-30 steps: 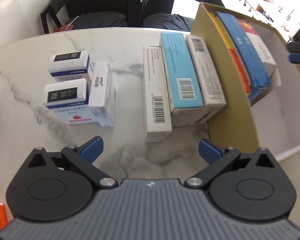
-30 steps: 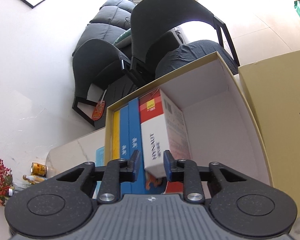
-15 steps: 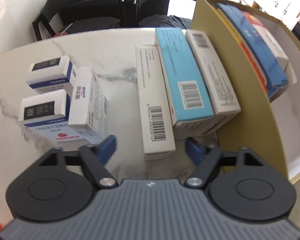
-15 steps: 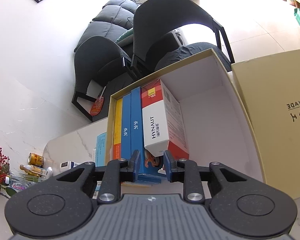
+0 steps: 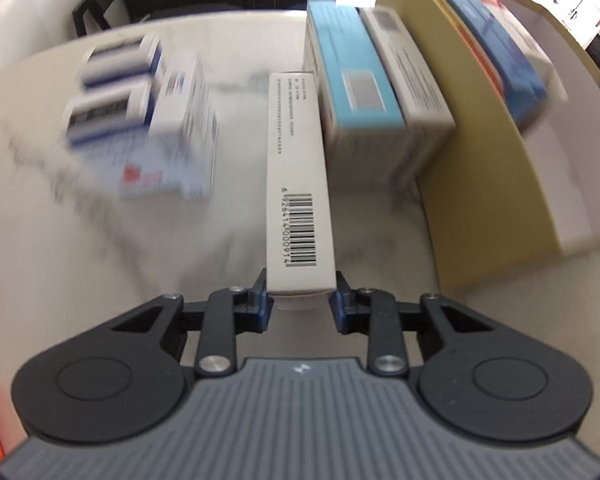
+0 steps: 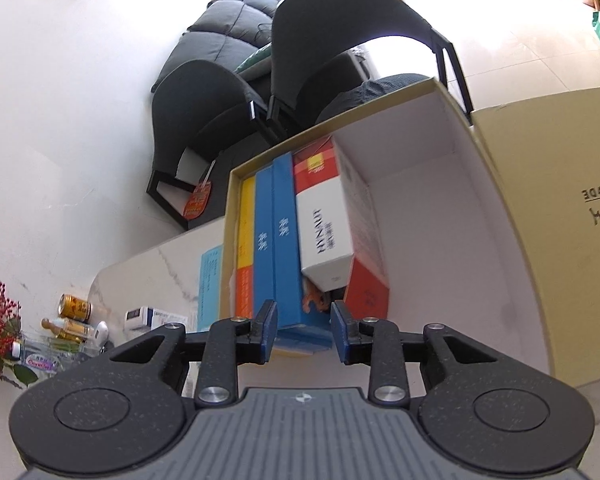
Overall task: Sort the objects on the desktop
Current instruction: 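Grasp the long white barcode box with the left tool and lift it, then grasp the long white box with the right tool while the left tool opens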
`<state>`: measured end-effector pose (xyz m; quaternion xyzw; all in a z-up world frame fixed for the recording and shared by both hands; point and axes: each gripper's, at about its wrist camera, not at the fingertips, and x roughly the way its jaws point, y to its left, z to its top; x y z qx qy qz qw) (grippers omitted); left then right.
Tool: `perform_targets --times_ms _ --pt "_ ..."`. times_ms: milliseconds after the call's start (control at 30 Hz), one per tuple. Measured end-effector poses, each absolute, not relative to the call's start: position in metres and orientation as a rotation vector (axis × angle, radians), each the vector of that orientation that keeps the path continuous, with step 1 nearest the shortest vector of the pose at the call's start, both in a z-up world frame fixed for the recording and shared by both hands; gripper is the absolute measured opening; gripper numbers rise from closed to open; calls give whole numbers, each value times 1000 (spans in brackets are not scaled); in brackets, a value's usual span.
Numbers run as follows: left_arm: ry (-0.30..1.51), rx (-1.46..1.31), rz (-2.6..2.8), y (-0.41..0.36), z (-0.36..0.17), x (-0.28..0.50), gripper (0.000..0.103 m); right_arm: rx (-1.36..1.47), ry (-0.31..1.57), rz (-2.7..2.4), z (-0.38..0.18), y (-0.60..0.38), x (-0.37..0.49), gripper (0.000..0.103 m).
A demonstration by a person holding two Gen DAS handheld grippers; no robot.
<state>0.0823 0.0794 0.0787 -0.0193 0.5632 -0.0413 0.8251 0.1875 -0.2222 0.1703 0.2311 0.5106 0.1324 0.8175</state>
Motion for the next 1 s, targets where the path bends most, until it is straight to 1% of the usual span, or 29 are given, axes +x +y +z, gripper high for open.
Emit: perform_targets --times_ms 233,400,533,600,667,800,900,967,1000 --pt "1279 -81 -80 84 80 14 27 464 1122 342 167 -194 177 34" --pt "1285 -141 -91 93 78 9 28 416 1136 402 169 -163 169 34" --pt "1247 -137 -118 91 83 13 46 363 1140 441 172 -140 161 34" --pt "1239 -143 -135 91 85 14 48 342 1143 458 174 -130 156 36" --pt "1240 -164 -146 95 87 12 53 322 1149 476 174 -121 151 37" --pt "1238 -186 -148 105 89 12 60 290 1164 517 175 -102 140 38" --pt "1230 -193 -139 113 90 13 67 260 1176 545 174 -86 132 39" --pt "1223 -201 -132 120 92 13 73 240 1185 564 172 -76 127 42" --pt "1220 -205 -128 123 93 13 75 230 1191 571 171 -70 125 42"
